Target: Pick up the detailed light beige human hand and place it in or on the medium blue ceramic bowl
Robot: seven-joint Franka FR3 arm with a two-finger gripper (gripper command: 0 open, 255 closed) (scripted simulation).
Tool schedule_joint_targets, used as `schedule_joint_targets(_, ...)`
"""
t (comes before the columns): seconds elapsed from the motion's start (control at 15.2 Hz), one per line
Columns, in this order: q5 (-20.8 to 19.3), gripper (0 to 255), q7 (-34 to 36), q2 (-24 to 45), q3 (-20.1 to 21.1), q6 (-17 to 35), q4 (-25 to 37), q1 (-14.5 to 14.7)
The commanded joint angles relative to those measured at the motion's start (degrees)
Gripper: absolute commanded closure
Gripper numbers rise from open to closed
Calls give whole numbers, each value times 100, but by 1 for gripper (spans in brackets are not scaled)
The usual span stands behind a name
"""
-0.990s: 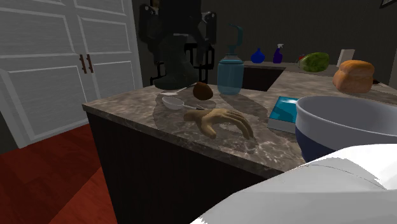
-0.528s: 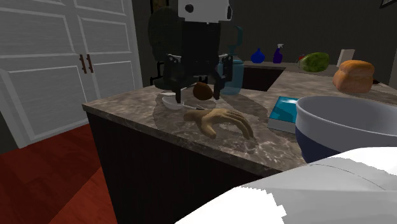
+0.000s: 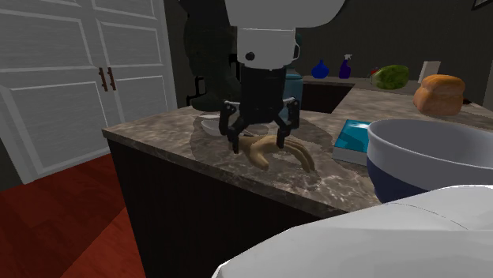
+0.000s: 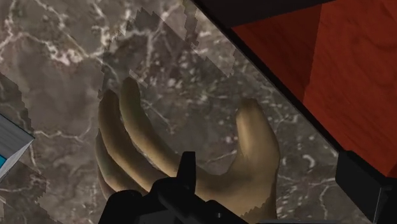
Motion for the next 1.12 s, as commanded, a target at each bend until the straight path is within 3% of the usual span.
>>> schedule_joint_targets(0.0, 2, 0, -12, 183, -26, 274, -214, 7)
schedule_joint_targets(0.66, -105, 0, 71, 249, -141, 427, -300, 114)
schedule_joint_targets(0.73, -74, 255, 113, 341, -105, 447, -228, 147)
schedule_joint_targets(0.79, -32, 255, 199, 409, -40, 623, -338, 195)
schedule_joint_targets(1.06, -29, 255, 208, 293, -23, 493, -326, 195)
